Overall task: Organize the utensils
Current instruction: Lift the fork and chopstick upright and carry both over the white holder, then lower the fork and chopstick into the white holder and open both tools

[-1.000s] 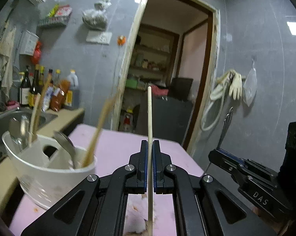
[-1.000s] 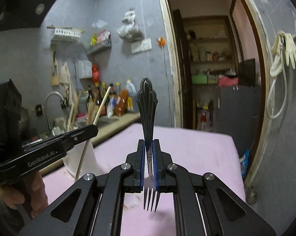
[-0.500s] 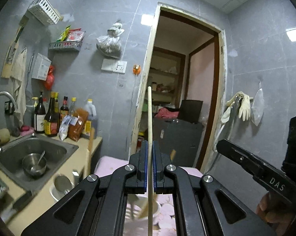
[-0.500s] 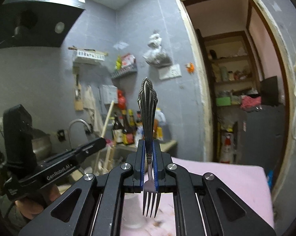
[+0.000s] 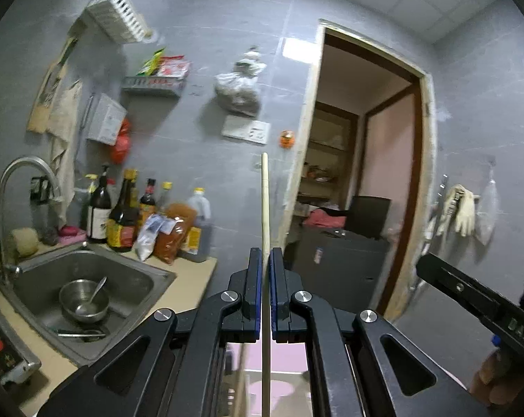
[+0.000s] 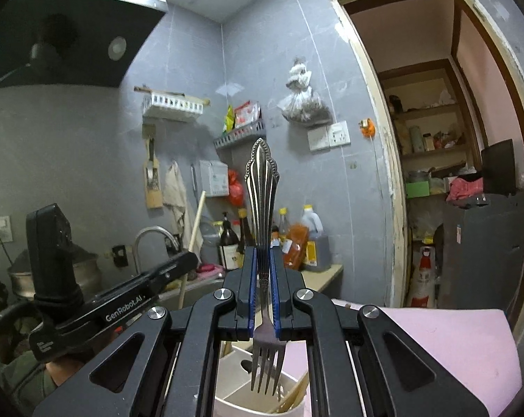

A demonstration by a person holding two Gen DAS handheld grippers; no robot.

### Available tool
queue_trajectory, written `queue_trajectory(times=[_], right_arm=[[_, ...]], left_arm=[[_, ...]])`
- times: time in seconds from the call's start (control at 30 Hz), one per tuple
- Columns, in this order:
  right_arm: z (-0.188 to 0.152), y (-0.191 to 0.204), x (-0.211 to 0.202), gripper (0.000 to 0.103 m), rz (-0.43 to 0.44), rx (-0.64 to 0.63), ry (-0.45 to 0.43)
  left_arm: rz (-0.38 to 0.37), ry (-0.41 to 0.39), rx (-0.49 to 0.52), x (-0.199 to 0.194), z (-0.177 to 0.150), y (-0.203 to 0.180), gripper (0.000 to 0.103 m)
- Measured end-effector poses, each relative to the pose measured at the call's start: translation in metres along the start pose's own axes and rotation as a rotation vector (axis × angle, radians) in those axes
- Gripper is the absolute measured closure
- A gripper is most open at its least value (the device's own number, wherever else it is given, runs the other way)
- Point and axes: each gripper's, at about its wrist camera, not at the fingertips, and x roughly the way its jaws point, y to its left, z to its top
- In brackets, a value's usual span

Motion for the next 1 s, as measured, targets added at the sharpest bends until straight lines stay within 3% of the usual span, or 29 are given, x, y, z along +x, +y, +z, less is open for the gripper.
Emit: queue_trajectory(times=[0.23,0.53,0.8,1.0], right_arm=[[-0.024,-0.003,0.013,0.098,-0.027,-0.005,0.047],[-0.045,-0.008,0.019,0.098,-0.030,0.018,0.108],[-0.059,-0.006,0.020,0.097,-0.020,0.019,0.162],[-0.064,-0.003,0.020,0.097,-0.018,0.022,0.191]], left_arm=[[0.047,-0.013,-0.031,0.014,-0.017,0.018,0.101],[0.046,0.011,-0.022,0.014,-0.046,0.012,0.101],[0.084,0.070,-0.035,0.006,-0.060,0.003,0.101],[0.069,0.139,-0.047,0.002,-0.070,0.003,0.098]])
